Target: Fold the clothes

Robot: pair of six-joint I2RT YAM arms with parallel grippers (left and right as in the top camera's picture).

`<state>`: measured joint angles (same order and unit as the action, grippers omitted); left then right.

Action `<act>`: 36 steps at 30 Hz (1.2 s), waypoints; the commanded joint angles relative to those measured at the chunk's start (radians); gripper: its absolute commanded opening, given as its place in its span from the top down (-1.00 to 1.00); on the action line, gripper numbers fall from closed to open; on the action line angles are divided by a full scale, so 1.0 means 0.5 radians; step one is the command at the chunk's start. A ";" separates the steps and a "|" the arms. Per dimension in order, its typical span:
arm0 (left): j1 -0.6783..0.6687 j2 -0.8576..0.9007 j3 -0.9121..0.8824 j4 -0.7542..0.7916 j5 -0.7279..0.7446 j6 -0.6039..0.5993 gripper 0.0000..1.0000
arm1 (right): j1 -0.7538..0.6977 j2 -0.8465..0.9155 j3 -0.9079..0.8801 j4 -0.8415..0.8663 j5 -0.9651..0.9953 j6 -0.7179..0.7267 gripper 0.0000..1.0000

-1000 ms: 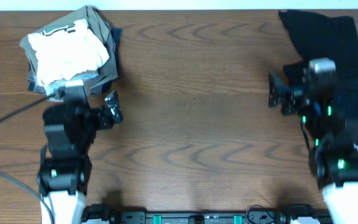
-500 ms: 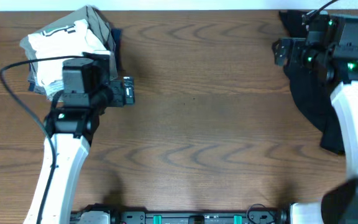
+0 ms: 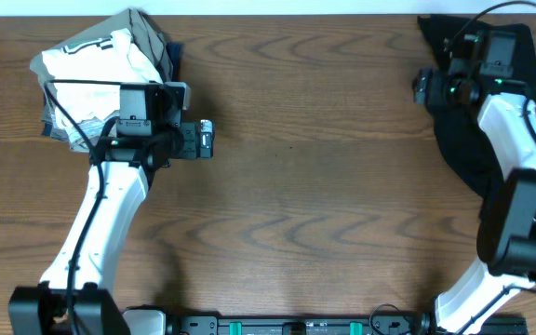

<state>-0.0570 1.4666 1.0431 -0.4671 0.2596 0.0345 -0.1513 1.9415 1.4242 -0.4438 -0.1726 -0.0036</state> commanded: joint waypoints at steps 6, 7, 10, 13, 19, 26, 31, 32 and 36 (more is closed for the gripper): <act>-0.003 0.098 0.040 0.005 0.042 0.027 -0.96 | -0.005 0.256 0.037 0.021 0.249 -0.018 -0.80; -0.003 0.098 0.040 0.005 0.042 0.027 -0.96 | -0.005 0.280 0.037 0.030 0.261 -0.019 -0.80; -0.003 0.097 0.040 0.011 0.043 0.027 -0.96 | -0.004 0.371 0.037 0.069 0.325 -0.019 -0.78; -0.003 0.097 0.040 0.010 0.042 0.027 -0.96 | -0.004 0.452 0.037 0.119 0.339 -0.019 -0.73; -0.003 0.097 0.040 0.010 0.042 0.027 -0.96 | -0.004 0.520 0.037 0.179 0.354 -0.018 -0.54; -0.003 0.097 0.040 0.010 0.042 0.027 -0.96 | -0.006 0.520 0.037 0.155 0.561 0.014 0.02; -0.003 0.097 0.040 0.029 0.042 0.027 -0.98 | -0.006 0.520 0.037 0.101 0.614 0.021 0.51; -0.003 0.097 0.040 0.036 0.042 0.027 -0.98 | -0.006 0.519 0.037 0.098 0.613 0.021 0.60; -0.003 0.097 0.040 0.067 0.042 0.027 -1.00 | -0.005 0.478 0.043 0.030 0.537 0.022 0.97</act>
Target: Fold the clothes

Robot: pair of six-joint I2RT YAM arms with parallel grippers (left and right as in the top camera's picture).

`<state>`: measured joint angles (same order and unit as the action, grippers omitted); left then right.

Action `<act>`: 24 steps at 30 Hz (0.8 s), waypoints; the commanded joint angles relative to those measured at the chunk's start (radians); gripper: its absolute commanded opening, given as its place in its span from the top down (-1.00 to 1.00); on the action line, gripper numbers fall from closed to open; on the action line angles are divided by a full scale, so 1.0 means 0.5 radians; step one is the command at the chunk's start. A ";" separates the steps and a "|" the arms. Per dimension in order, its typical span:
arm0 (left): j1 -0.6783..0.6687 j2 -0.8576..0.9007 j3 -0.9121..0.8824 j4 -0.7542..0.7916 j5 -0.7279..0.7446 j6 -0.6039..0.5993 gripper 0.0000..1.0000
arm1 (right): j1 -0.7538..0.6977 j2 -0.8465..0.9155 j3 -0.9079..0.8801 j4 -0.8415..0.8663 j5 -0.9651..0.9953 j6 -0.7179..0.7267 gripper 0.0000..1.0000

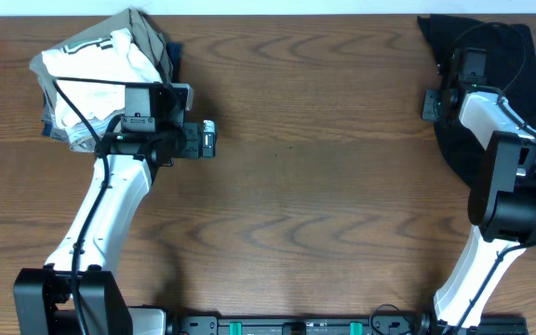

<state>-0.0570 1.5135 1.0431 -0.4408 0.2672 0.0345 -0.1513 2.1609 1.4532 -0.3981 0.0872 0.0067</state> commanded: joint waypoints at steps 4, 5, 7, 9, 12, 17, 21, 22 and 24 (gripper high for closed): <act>-0.003 0.003 0.040 0.056 0.027 0.027 -1.00 | -0.003 -0.101 -0.015 -0.162 -0.093 0.001 0.98; -0.003 0.003 0.040 0.071 0.027 0.027 -1.00 | 0.001 -0.158 -0.015 -0.195 -0.131 0.001 0.98; -0.003 0.003 0.040 0.098 0.027 0.027 -1.00 | 0.010 -0.297 -0.014 -0.275 -0.214 0.001 0.98; -0.003 0.003 0.040 0.126 0.027 0.026 -1.00 | 0.021 -0.448 -0.014 -0.350 -0.295 0.001 0.98; -0.003 0.003 0.040 0.159 0.027 0.026 -1.00 | 0.052 -0.706 -0.012 -0.455 -0.399 0.001 0.98; -0.003 0.003 0.040 0.199 0.027 0.026 -1.00 | 0.179 -1.157 0.013 -0.607 -0.423 -0.001 0.98; -0.003 0.003 0.040 0.229 0.027 0.011 -1.00 | 0.344 -1.430 0.053 -0.651 -0.423 -0.001 0.98; -0.003 0.003 0.040 0.234 0.027 0.011 -1.00 | 0.402 -1.488 0.067 -0.656 -0.423 -0.001 0.98; -0.003 0.003 0.040 0.249 0.027 -0.021 -1.00 | 0.520 -1.571 0.096 -0.665 -0.423 0.000 0.98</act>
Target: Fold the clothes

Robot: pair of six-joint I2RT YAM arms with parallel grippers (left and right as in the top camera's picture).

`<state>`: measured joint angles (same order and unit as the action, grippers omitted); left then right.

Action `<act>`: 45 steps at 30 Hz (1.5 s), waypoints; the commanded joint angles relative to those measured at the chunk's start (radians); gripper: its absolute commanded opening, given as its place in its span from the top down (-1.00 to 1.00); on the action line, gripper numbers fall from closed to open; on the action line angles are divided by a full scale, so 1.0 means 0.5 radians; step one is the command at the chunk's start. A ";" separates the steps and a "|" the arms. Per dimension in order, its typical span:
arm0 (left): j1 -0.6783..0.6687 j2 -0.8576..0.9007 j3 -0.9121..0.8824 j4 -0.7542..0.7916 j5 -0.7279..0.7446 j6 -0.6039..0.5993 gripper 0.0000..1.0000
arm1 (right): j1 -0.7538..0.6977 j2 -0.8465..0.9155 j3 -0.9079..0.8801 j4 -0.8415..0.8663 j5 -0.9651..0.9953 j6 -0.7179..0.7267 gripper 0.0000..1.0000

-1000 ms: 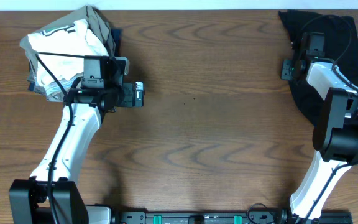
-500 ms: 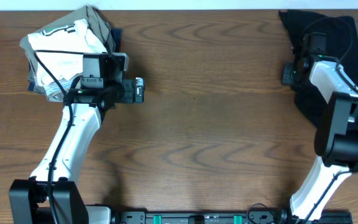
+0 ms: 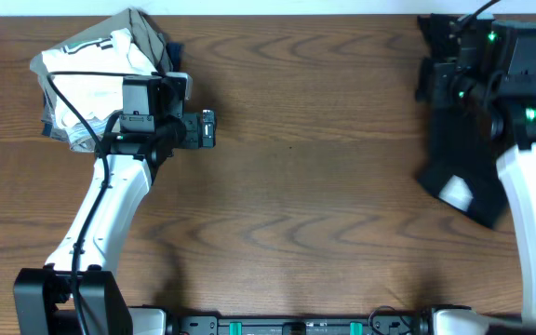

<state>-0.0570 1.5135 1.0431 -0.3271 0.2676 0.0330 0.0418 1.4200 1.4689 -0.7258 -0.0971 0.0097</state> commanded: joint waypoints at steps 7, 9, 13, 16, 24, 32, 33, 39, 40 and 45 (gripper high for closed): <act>-0.001 0.003 0.041 0.046 0.027 -0.085 -0.99 | 0.611 -0.169 0.256 -0.064 -0.055 -0.006 0.98; -0.001 0.003 0.041 0.045 0.027 -0.085 -0.99 | 0.776 -0.169 0.309 -0.060 -0.054 -0.007 0.98; -0.001 0.002 0.041 0.045 0.027 -0.092 -0.99 | 1.012 -0.169 0.380 -0.053 -0.051 -0.008 0.98; -0.001 0.002 0.041 0.045 0.027 -0.092 -0.99 | 1.162 -0.170 0.446 -0.070 0.002 -0.031 0.98; -0.001 0.002 0.041 0.046 0.027 -0.092 -0.99 | 1.096 -0.171 0.795 -0.519 0.510 -0.051 0.98; -0.002 0.003 0.041 0.047 0.027 -0.092 -0.98 | 0.333 -0.128 0.791 -0.777 0.401 -0.064 0.98; -0.002 0.003 0.041 0.047 0.027 -0.092 -0.98 | 0.214 -0.103 0.784 -0.798 0.356 -0.087 0.98; -0.002 0.003 0.040 0.093 0.065 -0.091 -0.98 | -0.305 0.095 0.781 -0.830 0.057 -0.238 0.98; -0.002 0.003 0.040 0.109 0.103 -0.091 -0.98 | -0.368 0.134 0.781 -0.828 0.014 -0.254 0.98; -0.040 0.008 0.040 0.233 0.235 -0.090 -0.98 | -0.636 0.352 0.781 -0.818 -0.237 -0.293 0.98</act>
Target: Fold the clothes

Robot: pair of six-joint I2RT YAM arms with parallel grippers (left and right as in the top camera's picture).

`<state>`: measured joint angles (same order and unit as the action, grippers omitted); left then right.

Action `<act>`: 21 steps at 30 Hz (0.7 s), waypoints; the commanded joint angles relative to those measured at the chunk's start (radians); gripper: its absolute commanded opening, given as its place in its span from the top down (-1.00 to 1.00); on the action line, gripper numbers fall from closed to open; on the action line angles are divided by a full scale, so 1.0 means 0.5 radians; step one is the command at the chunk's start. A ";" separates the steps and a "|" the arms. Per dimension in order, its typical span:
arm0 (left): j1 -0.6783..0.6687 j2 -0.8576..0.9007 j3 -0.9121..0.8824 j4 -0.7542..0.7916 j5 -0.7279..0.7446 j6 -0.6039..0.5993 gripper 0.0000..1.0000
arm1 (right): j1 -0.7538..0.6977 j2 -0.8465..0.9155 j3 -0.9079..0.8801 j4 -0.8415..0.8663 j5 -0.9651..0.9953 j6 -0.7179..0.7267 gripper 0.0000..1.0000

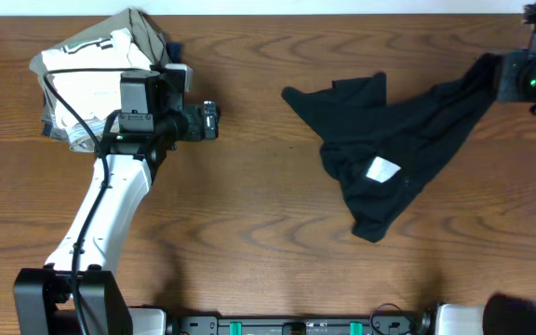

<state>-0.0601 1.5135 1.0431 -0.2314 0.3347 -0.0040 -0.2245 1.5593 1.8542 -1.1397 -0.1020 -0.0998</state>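
A black garment lies crumpled across the table's right middle, a white label showing on it. One end of it rises to the far right edge, where my right gripper is shut on the cloth. My left gripper hovers over bare wood at the left, pointing right, well apart from the black garment. Its fingers are too small to read.
A pile of white, khaki and dark clothes sits at the back left corner, partly under the left arm. The table's back edge runs just beyond both the pile and the right gripper.
The black garment hung bunched at the far right edge; now it is spread leftwards over the table's right middle. The right gripper sits further right. The left gripper has shifted slightly up.
The black garment first lay heaped at the back right corner with the right gripper over it. Then the gripper stood at its left edge. Later the garment hung lifted from the gripper, and now it lies stretched out toward the centre. The left arm barely moved.
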 commanded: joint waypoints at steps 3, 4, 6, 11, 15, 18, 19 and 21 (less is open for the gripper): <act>-0.111 0.036 0.041 0.134 0.101 -0.016 -0.98 | -0.171 0.153 0.011 0.012 -0.402 -0.080 0.98; -0.142 0.056 0.041 0.168 0.101 -0.017 -0.98 | -0.178 0.169 0.011 0.011 -0.443 -0.082 0.98; -0.205 0.112 0.050 0.224 0.101 -0.018 -0.98 | -0.177 0.186 0.011 0.012 -0.463 -0.081 0.98; -0.338 0.390 0.265 0.181 0.101 -0.039 -0.98 | -0.163 0.190 0.011 0.008 -0.471 -0.081 0.97; -0.394 0.669 0.615 -0.011 0.101 0.005 -0.98 | -0.150 0.190 0.011 -0.002 -0.495 -0.079 0.97; -0.425 0.851 0.912 -0.169 0.098 0.083 -0.98 | -0.150 0.191 0.011 -0.010 -0.511 -0.080 0.98; -0.435 0.894 0.988 -0.207 0.092 0.111 -0.98 | -0.150 0.191 0.010 -0.010 -0.518 -0.080 0.98; -0.459 0.988 1.131 -0.269 0.074 0.185 -1.00 | -0.150 0.191 0.008 -0.009 -0.532 -0.080 0.97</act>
<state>-0.2737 1.9663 1.5108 -0.3424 0.3744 0.0273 -0.3073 1.6619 1.8542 -1.1427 -0.3359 -0.1249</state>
